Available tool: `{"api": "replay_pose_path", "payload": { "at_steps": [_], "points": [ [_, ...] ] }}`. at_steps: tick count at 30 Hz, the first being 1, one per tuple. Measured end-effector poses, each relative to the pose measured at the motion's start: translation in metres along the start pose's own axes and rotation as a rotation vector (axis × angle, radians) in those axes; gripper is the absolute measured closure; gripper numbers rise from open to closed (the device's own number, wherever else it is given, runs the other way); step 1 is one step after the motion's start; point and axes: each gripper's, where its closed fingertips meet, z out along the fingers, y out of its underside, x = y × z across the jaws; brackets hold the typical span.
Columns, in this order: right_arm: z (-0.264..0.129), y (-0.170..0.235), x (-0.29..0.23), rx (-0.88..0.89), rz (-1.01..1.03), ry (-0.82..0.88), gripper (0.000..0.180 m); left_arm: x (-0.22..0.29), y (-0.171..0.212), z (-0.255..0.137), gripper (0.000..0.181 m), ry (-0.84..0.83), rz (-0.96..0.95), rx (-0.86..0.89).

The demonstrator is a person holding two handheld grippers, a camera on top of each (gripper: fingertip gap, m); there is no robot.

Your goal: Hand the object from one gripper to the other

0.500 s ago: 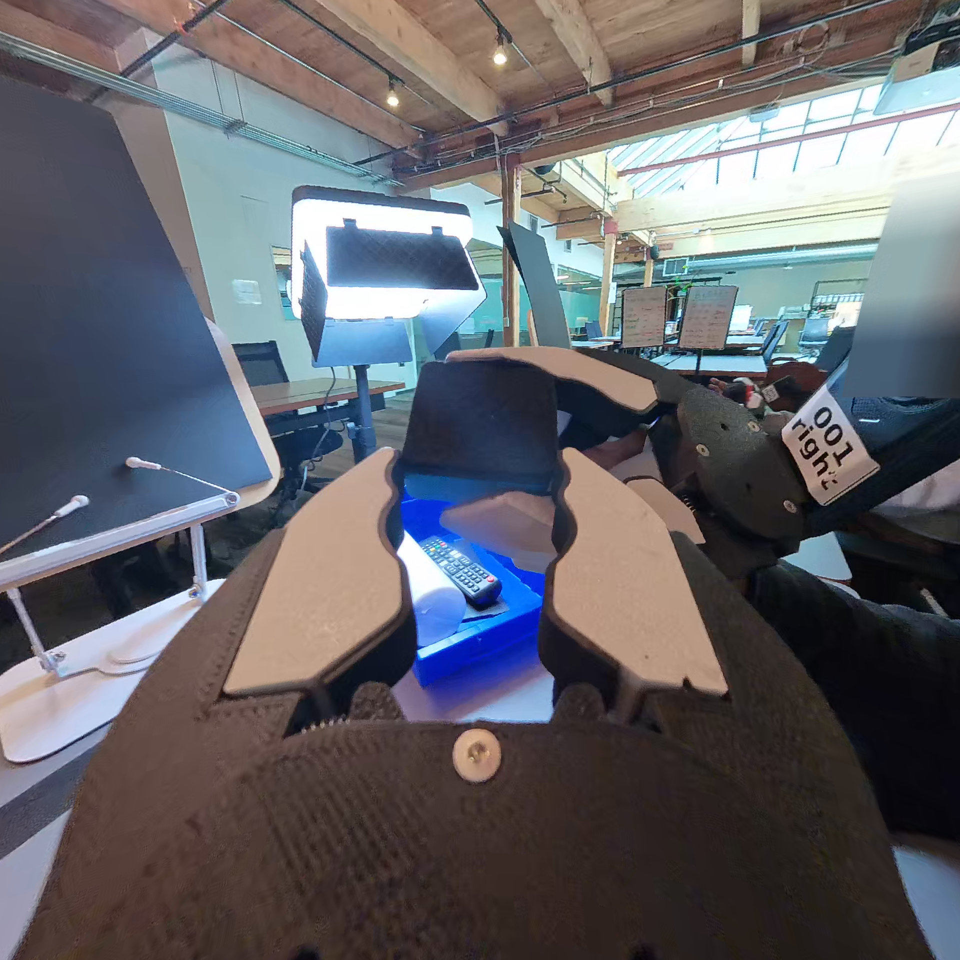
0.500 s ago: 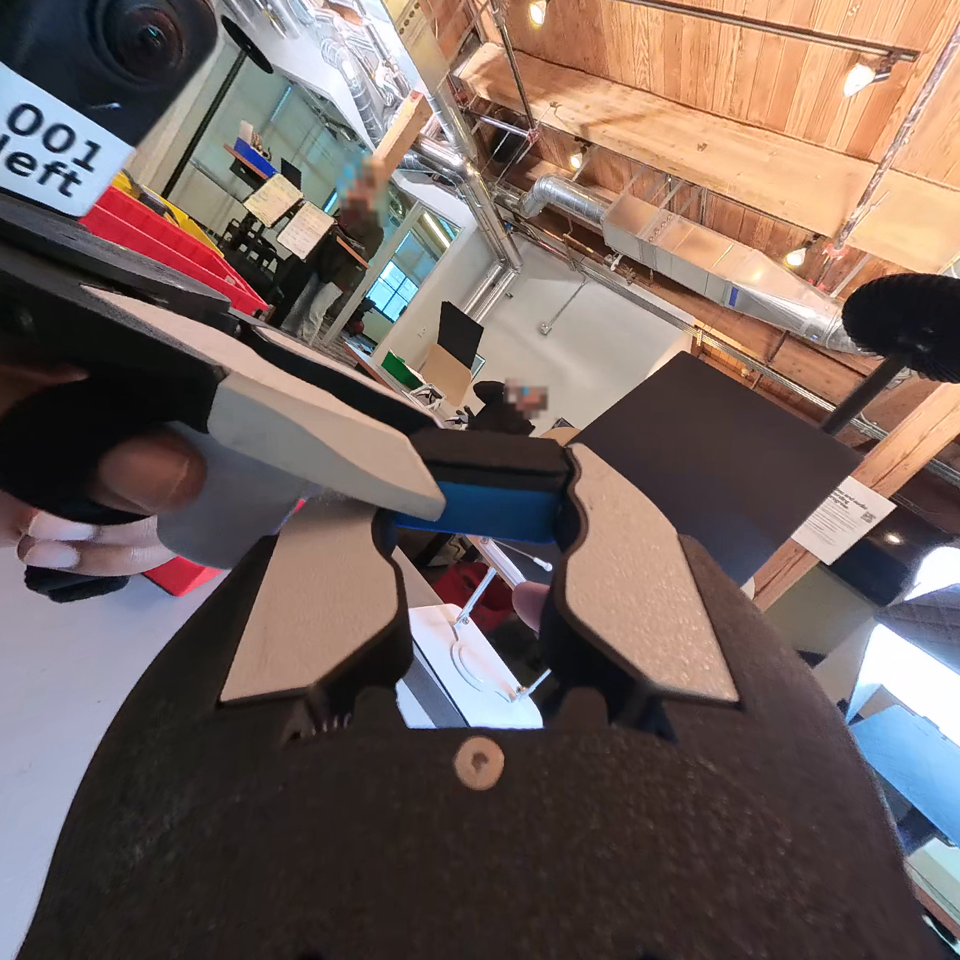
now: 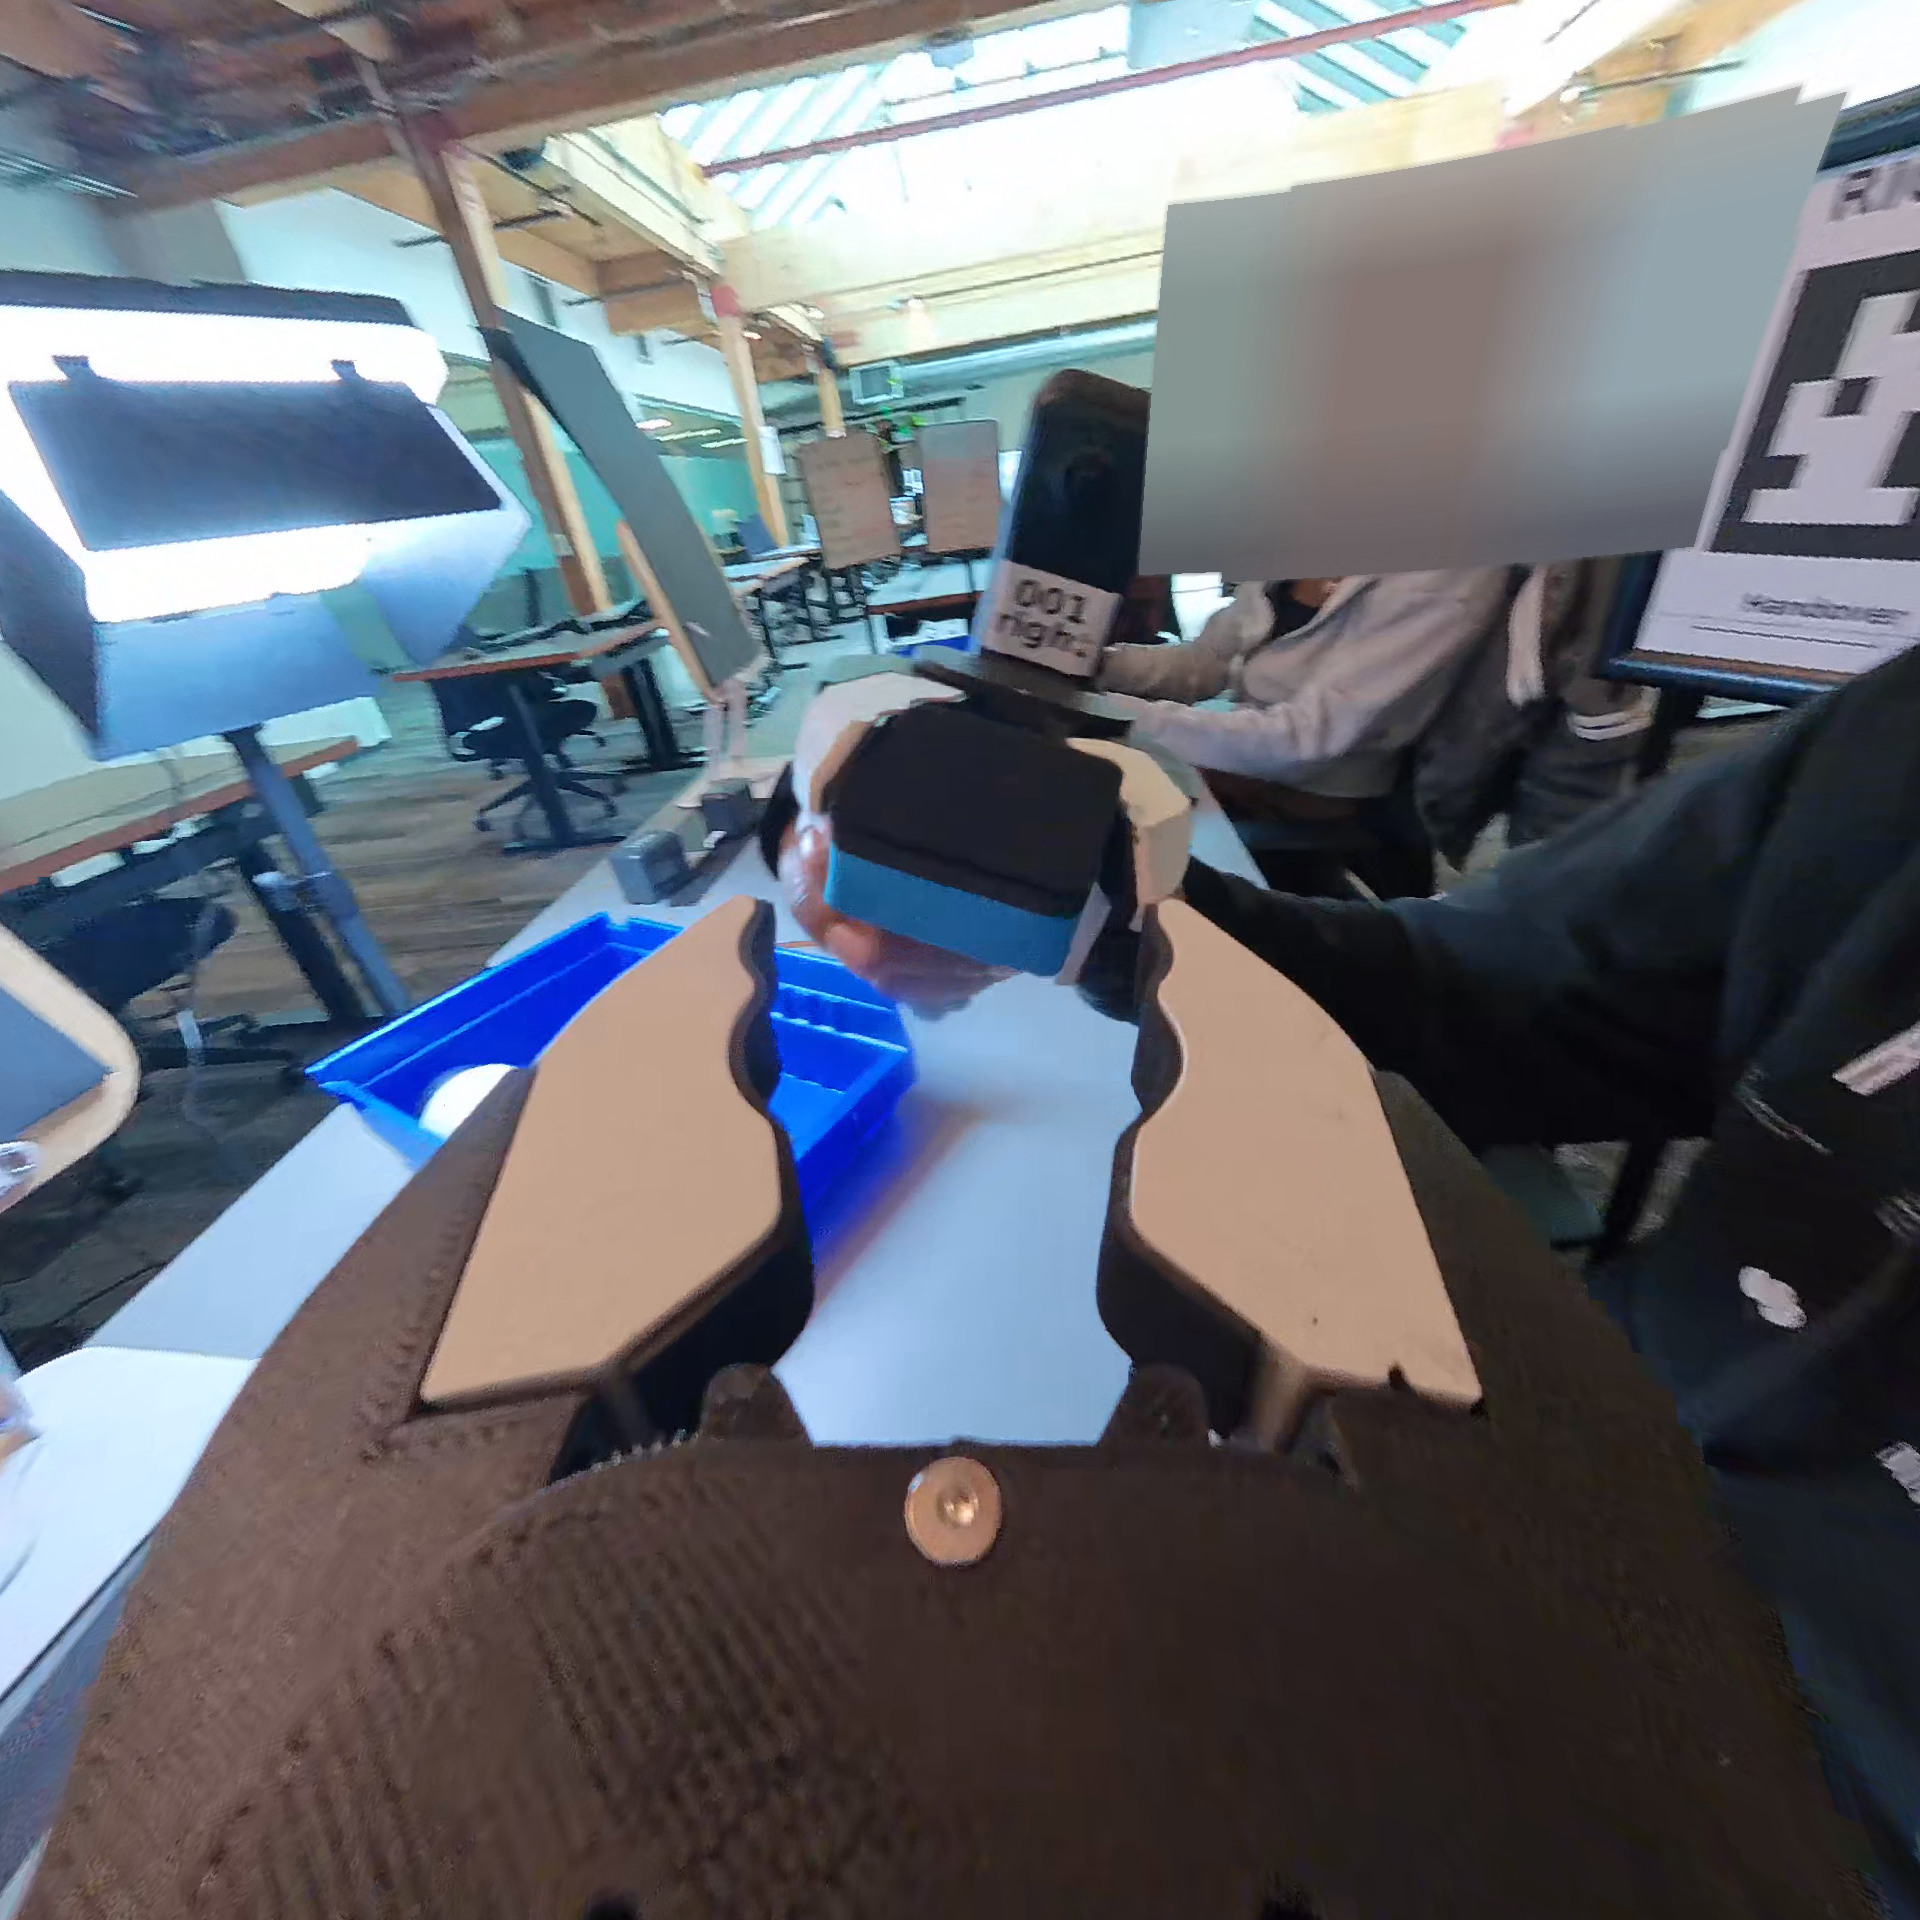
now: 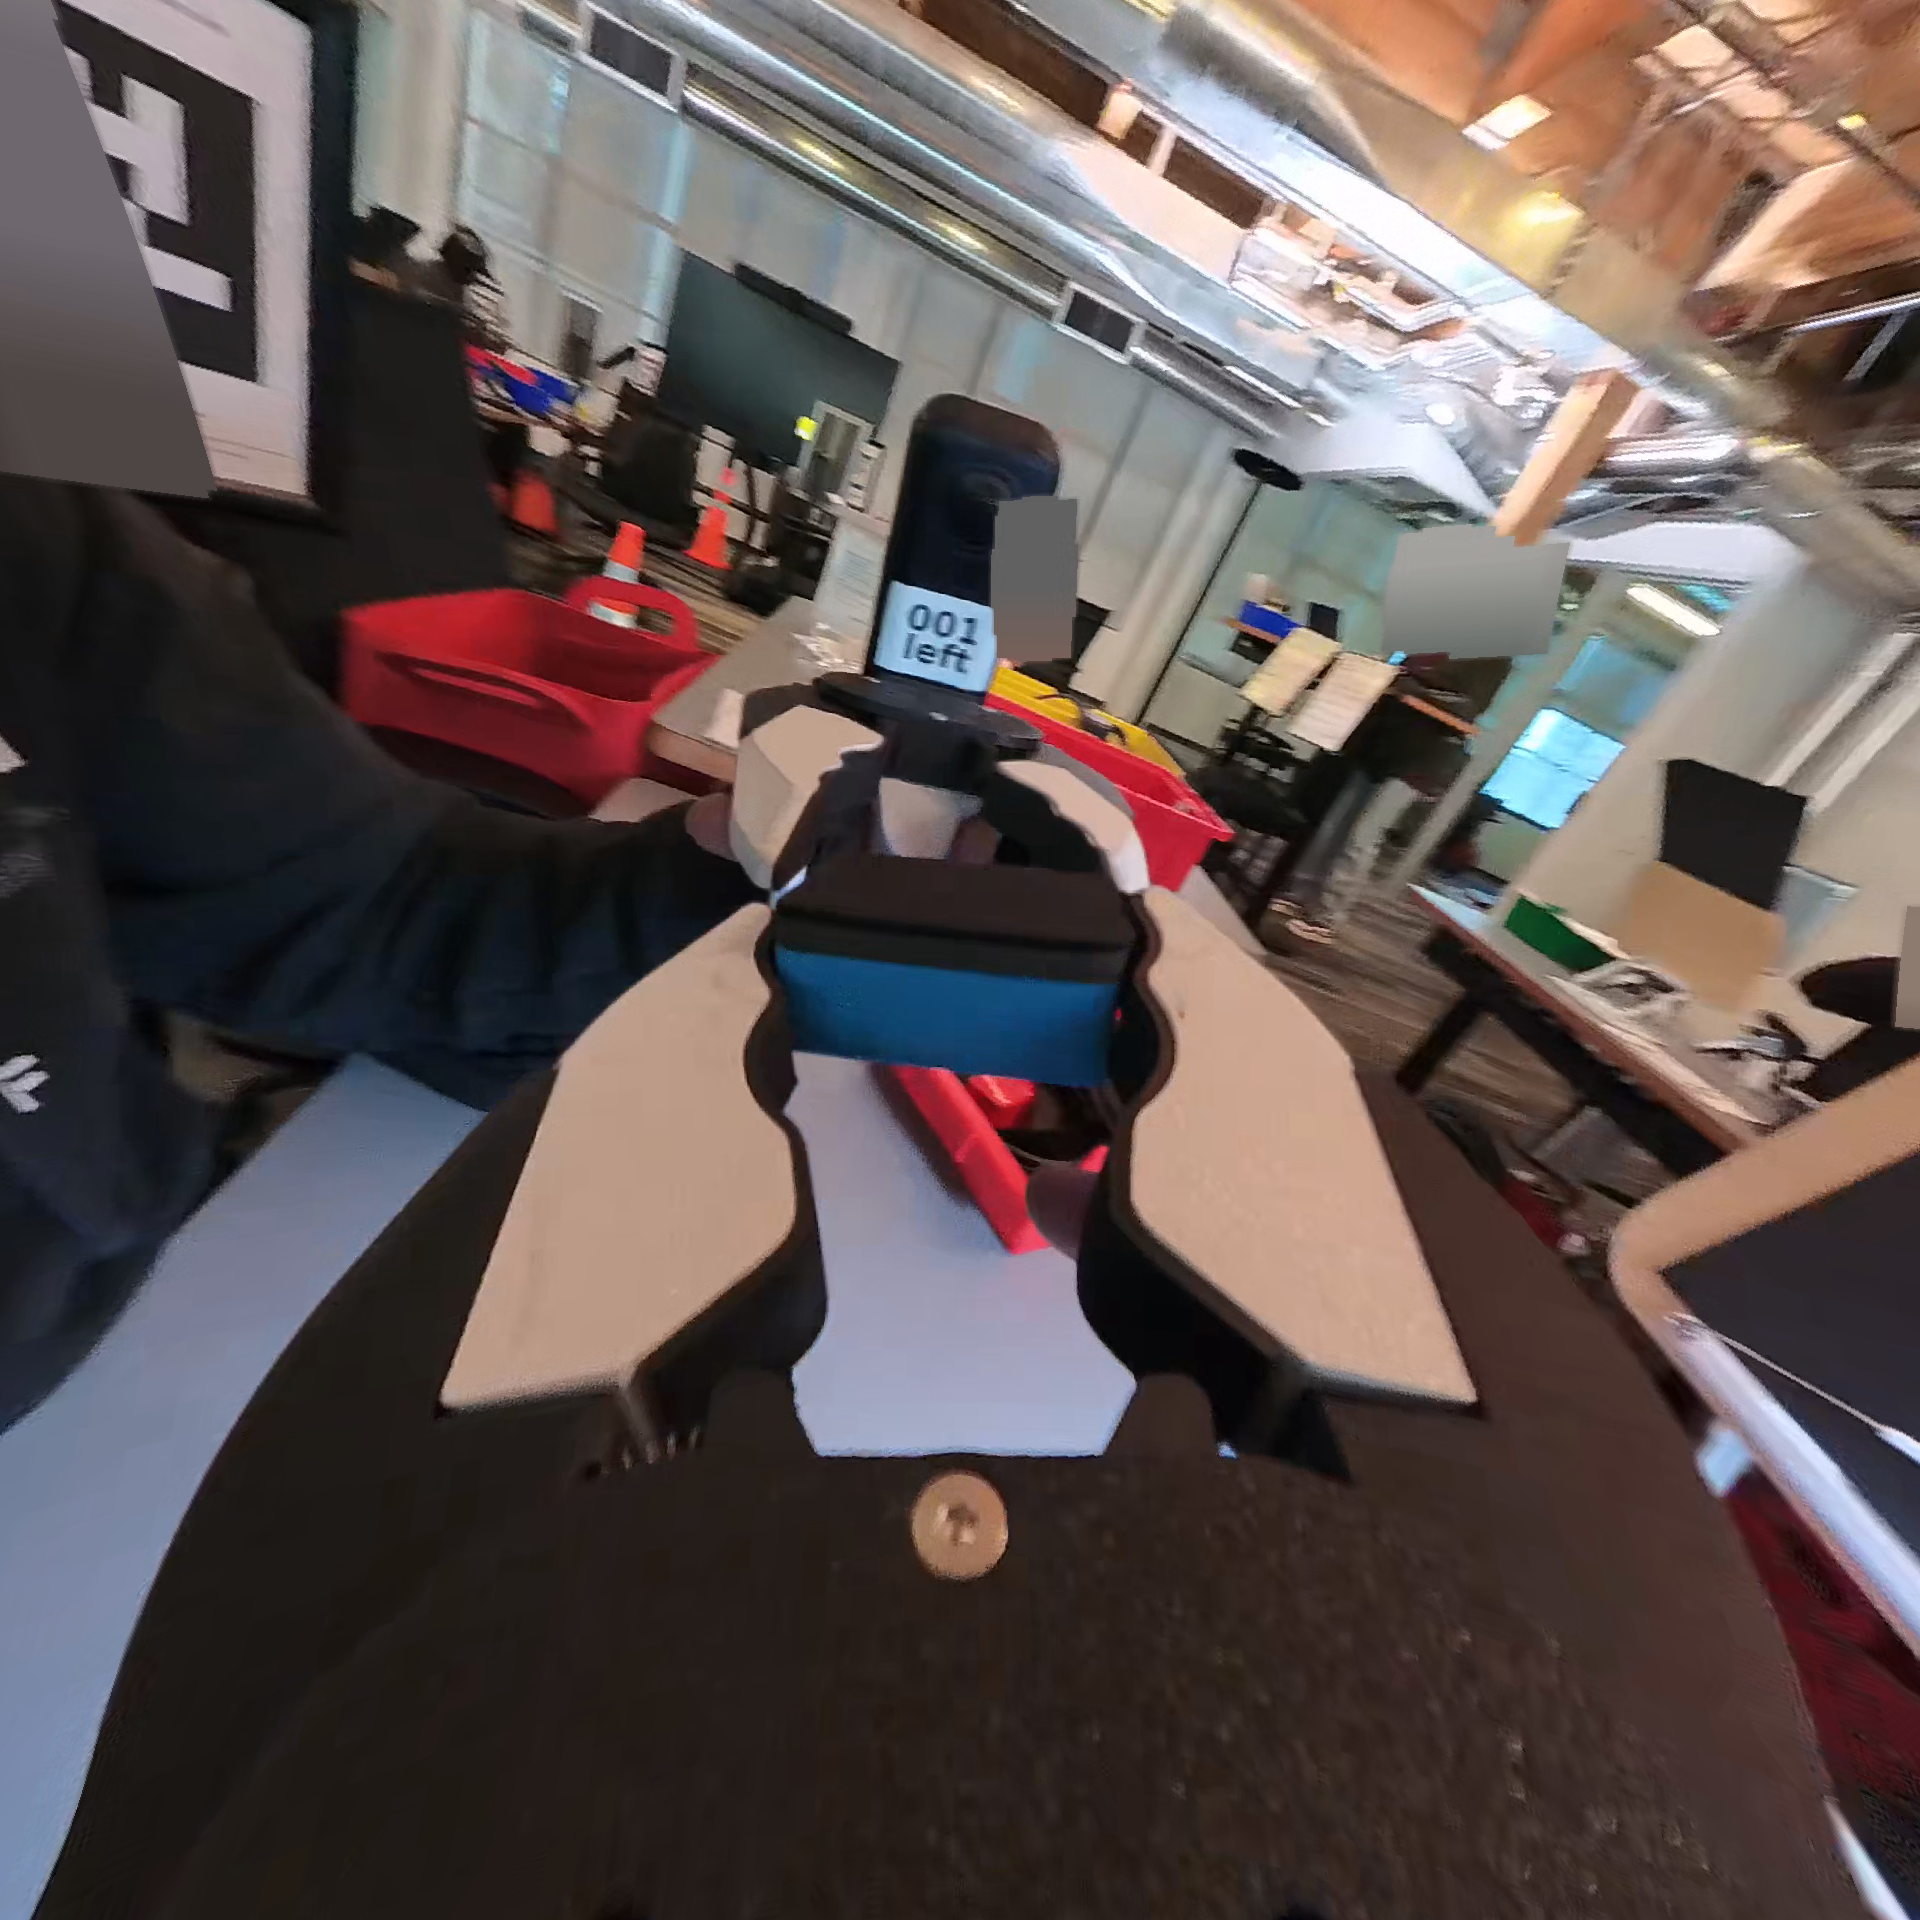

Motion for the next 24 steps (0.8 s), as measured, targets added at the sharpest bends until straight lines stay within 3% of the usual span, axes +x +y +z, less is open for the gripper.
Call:
{"api": "replay_pose_path", "payload": {
  "at_steps": [7, 14, 18, 24],
  "points": [
    [0.007, 0.003, -0.016, 0.022, 0.047, -0.108, 0.12, 0.015, 0.004, 0.008, 0.126, 0.084, 0.008, 0.004],
    [-0.001, 0.004, 0.014, 0.0, 0.048, 0.058, 0.12, -0.011, -0.004, -0.006, 0.127, -0.057, 0.026, 0.007],
    [-0.016, 0.011, 0.047, -0.064, 0.024, 0.255, 0.12, -0.051, -0.016, -0.047, 0.127, -0.281, 0.029, -0.006],
    [-0.04, 0.052, 0.082, -0.166, 0.116, 0.499, 0.122, -0.119, 0.005, -0.154, 0.127, -0.635, 0.026, -0.269]
  ]
}}
